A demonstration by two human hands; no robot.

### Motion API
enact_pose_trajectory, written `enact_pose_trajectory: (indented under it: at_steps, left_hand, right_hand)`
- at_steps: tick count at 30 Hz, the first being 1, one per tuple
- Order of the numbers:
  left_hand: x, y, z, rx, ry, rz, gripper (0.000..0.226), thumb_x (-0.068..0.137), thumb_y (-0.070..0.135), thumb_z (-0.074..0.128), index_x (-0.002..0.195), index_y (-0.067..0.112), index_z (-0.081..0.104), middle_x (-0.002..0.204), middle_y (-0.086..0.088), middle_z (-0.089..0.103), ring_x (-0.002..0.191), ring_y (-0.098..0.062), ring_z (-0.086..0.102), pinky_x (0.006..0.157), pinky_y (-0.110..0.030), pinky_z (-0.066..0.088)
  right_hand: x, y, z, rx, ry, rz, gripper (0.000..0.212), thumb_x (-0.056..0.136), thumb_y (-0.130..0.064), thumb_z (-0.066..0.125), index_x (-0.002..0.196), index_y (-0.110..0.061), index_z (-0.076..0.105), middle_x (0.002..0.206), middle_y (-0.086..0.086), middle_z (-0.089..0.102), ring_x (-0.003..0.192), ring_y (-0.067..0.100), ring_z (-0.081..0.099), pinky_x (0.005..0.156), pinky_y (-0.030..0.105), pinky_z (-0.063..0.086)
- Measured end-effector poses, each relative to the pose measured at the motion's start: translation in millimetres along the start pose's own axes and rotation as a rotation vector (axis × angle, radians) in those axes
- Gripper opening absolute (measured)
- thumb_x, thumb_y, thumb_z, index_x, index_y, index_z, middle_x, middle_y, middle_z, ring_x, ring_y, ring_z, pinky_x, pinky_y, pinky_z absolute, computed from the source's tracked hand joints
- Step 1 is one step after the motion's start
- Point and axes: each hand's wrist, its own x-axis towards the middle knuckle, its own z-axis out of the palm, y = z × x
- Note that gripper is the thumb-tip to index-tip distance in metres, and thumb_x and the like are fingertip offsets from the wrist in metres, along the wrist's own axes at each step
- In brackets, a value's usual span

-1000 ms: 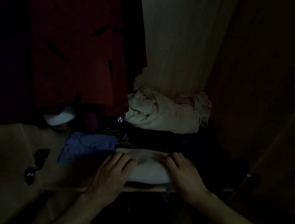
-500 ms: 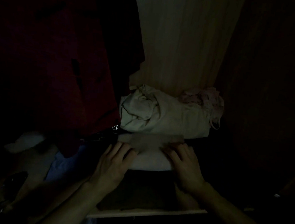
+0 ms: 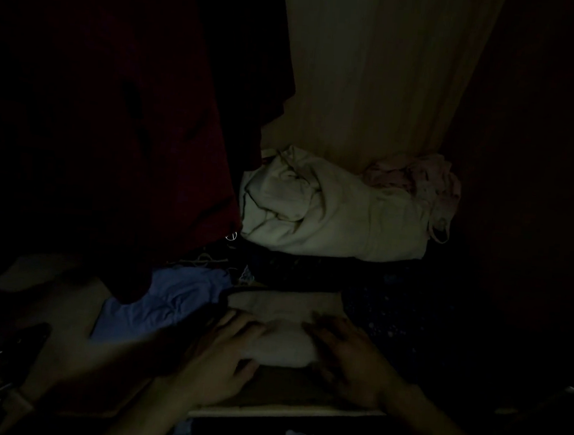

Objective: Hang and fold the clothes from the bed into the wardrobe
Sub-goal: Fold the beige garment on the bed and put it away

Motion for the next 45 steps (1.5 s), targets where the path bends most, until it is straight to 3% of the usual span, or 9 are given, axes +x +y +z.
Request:
enact_pose_trajectory:
  at_steps: [3, 8, 14, 18, 22, 25, 32, 37, 45]
  left_hand:
    - [11.9, 11.9, 4.7, -0.010, 0.111, -0.175, 0.053, 0.104, 0.045, 0.029, 0.153, 0.028, 0.028, 0.157, 0.011, 0.023, 0.142, -0.010, 0.018, 0.119, -0.021, 0.009]
    - [1.2, 16.2, 36.0, -0.026, -0.033, -0.334, 0.055, 0.108, 0.036, 0.019, 0.157, 0.024, -0.001, 0.163, 0.005, -0.015, 0.152, -0.012, -0.007, 0.120, -0.022, -0.010]
    - [1.1, 11.2, 41.3, 0.036, -0.048, -0.384, 0.054, 0.105, 0.046, 0.013, 0.157, 0.033, 0.009, 0.166, 0.007, -0.002, 0.152, -0.015, -0.001, 0.121, -0.036, -0.003]
    - [-2.7, 23.0, 26.3, 0.013, 0.022, -0.365, 0.097, 0.083, 0.067, -0.020, 0.155, 0.022, 0.028, 0.164, -0.003, 0.020, 0.151, -0.024, 0.017, 0.123, -0.039, 0.010]
    - [-1.9, 46.1, 8.0, -0.026, 0.114, -0.335, 0.077, 0.094, 0.057, 0.007, 0.150, 0.016, 0.041, 0.159, -0.005, 0.034, 0.146, -0.025, 0.030, 0.120, -0.039, 0.023]
    - [-10.2, 68.4, 6.2, -0.047, 0.113, -0.305, 0.060, 0.101, 0.051, 0.022, 0.150, 0.021, 0.040, 0.160, -0.001, 0.031, 0.145, -0.023, 0.028, 0.118, -0.039, 0.024]
    - [-42.9, 125.3, 1.8, -0.078, 0.113, -0.272, 0.058, 0.100, 0.058, 0.021, 0.148, 0.033, 0.041, 0.162, 0.007, 0.023, 0.142, -0.022, 0.029, 0.115, -0.042, 0.026]
    - [-68.3, 169.3, -1.4, 0.023, 0.072, -0.316, 0.070, 0.091, 0.064, 0.007, 0.152, 0.038, 0.029, 0.166, 0.008, 0.009, 0.148, -0.020, 0.015, 0.120, -0.048, 0.011]
    - [-117.2, 264.3, 12.6, 0.044, 0.083, -0.362, 0.067, 0.092, 0.065, 0.009, 0.150, 0.042, 0.033, 0.165, 0.002, -0.009, 0.145, -0.024, 0.015, 0.119, -0.048, 0.017]
  right_hand:
    - [8.8, -21.7, -5.0, 0.049, 0.155, 0.004, 0.059, 0.099, -0.060, 0.027, 0.154, -0.040, 0.017, 0.157, -0.009, 0.028, 0.141, 0.012, 0.026, 0.116, 0.025, 0.019]
    - [5.6, -39.7, 52.3, 0.013, 0.022, 0.201, 0.073, 0.092, -0.073, 0.016, 0.144, -0.044, -0.026, 0.160, -0.007, -0.024, 0.151, 0.018, -0.012, 0.121, 0.040, 0.004]
    - [5.9, -41.2, 52.1, -0.040, 0.041, 0.230, 0.074, 0.089, -0.074, 0.011, 0.149, -0.041, -0.017, 0.164, -0.003, -0.012, 0.152, 0.020, -0.005, 0.121, 0.041, 0.007]
    - [-4.5, -51.5, 41.7, 0.026, 0.101, 0.277, 0.070, 0.096, -0.068, 0.018, 0.156, -0.035, 0.003, 0.165, 0.000, 0.002, 0.152, 0.023, 0.006, 0.121, 0.041, 0.014]
    - [-32.8, -68.6, 32.2, 0.084, 0.171, 0.327, 0.067, 0.091, -0.072, 0.011, 0.147, -0.041, -0.008, 0.165, 0.004, 0.006, 0.151, 0.025, 0.008, 0.122, 0.040, 0.013]
    - [-61.0, -81.0, 23.1, 0.100, 0.183, 0.358, 0.073, 0.091, -0.073, 0.010, 0.154, -0.038, -0.003, 0.165, 0.005, 0.004, 0.151, 0.024, 0.007, 0.119, 0.034, 0.007]
    - [-118.4, -101.9, -2.9, 0.011, 0.248, 0.439, 0.063, 0.092, -0.067, 0.019, 0.149, -0.044, 0.005, 0.160, 0.001, 0.020, 0.143, 0.029, 0.027, 0.110, 0.048, 0.030]
    - [-164.8, -99.7, -10.9, 0.016, 0.231, 0.429, 0.067, 0.095, -0.066, 0.025, 0.152, -0.044, -0.003, 0.163, -0.005, 0.006, 0.148, 0.024, 0.014, 0.114, 0.050, 0.024]
    - [-249.8, -95.6, -17.5, 0.054, 0.217, 0.325, 0.065, 0.094, -0.068, 0.015, 0.151, -0.037, 0.011, 0.164, 0.002, -0.008, 0.146, 0.030, 0.017, 0.110, 0.053, 0.034]
